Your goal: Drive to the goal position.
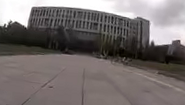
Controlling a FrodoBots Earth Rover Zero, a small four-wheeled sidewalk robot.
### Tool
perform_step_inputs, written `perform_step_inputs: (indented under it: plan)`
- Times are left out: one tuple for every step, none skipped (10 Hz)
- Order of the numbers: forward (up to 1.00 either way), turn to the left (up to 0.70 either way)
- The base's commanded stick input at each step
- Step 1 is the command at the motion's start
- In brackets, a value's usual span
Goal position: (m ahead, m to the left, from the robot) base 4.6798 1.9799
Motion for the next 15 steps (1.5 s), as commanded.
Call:
perform_step_inputs:
  plan:
    - [0.70,0.00]
    - [0.70,0.00]
    - [0.70,0.00]
    - [0.70,0.00]
    - [0.70,0.00]
    - [0.70,0.00]
    - [0.70,0.00]
    - [0.70,0.00]
    - [0.70,0.00]
    - [0.70,0.00]
    - [0.70,0.00]
    - [0.70,0.00]
    - [0.70,0.00]
    - [0.70,0.00]
    - [0.70,0.00]
